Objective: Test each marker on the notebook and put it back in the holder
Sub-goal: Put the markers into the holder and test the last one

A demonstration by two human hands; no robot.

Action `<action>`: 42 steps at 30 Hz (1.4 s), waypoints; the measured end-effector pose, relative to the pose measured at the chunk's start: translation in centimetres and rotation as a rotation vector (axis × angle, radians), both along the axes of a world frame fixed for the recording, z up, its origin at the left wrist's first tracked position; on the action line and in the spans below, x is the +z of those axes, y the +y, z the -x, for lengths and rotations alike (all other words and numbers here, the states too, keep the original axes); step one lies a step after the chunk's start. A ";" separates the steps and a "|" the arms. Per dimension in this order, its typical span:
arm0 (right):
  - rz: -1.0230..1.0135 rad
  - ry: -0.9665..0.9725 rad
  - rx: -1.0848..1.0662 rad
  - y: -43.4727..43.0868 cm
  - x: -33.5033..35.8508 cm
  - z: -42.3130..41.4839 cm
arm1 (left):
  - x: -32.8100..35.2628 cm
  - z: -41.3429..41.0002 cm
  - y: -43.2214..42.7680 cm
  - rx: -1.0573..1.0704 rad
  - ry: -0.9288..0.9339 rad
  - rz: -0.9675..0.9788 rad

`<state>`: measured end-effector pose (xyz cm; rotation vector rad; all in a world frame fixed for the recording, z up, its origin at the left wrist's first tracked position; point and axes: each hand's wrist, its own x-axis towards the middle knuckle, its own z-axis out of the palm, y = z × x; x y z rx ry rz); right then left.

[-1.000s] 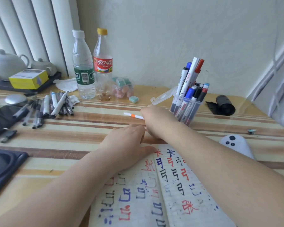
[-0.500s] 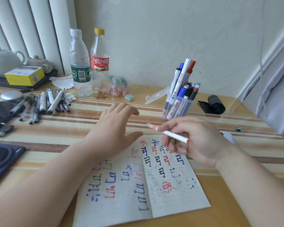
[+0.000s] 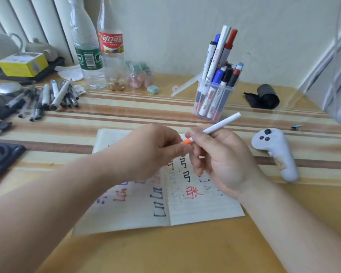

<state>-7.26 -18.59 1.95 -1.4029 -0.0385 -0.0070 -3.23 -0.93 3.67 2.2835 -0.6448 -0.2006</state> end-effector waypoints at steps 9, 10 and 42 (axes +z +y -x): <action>-0.040 -0.043 -0.023 -0.5 0.0 0.2 | -2.7 0.5 0.4 -0.082 -0.228 0.100; -0.057 -0.058 -0.032 -0.4 0.1 0.2 | -2.8 0.2 0.3 -0.094 -0.263 0.117; 0.501 0.064 0.190 -2.2 2.5 2.4 | -3.7 -2.0 0.8 -0.120 -0.253 -0.143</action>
